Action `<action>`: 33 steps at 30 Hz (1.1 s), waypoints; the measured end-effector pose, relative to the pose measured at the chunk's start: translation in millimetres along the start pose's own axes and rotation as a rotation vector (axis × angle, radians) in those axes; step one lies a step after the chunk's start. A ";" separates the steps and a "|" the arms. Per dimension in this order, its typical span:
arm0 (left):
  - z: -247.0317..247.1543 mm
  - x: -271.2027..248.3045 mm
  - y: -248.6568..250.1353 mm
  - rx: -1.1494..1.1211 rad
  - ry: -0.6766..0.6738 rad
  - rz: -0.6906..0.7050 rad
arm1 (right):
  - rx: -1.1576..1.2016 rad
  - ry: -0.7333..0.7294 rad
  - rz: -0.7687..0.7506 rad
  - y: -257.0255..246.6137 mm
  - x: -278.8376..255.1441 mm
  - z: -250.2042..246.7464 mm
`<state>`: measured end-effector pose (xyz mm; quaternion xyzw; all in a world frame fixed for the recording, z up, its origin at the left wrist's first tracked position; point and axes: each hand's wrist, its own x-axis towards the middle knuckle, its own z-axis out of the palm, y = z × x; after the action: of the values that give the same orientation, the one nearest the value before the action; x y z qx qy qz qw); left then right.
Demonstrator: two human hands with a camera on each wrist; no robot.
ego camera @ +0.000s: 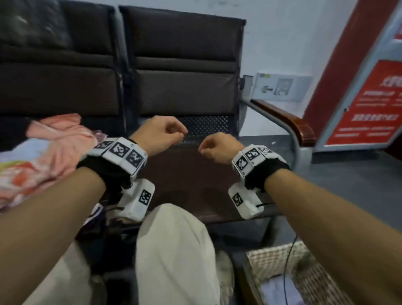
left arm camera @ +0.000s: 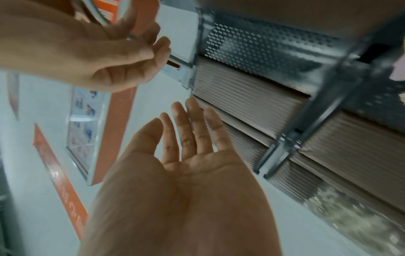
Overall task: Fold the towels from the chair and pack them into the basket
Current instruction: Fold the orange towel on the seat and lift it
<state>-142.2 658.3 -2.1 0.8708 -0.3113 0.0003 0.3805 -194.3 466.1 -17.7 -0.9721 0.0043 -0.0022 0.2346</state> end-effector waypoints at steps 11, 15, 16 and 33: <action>-102.1 -63.0 -186.4 0.124 0.215 -0.412 | -0.073 -0.312 -0.366 -178.3 124.6 118.4; -119.2 -78.3 -241.0 0.272 0.180 -0.517 | -0.034 -0.394 -0.371 -202.4 152.8 182.0; -121.1 -82.3 -251.2 0.312 0.145 -0.546 | -0.043 -0.396 -0.352 -205.1 159.3 196.2; -104.8 -64.2 -249.0 0.321 0.183 -0.414 | 0.793 -0.156 0.200 -181.1 186.8 226.7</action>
<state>-34.2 891.2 -107.9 0.9614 -0.0870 0.0507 0.2560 -4.8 728.9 -136.4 -0.7986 0.0798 0.0927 0.5894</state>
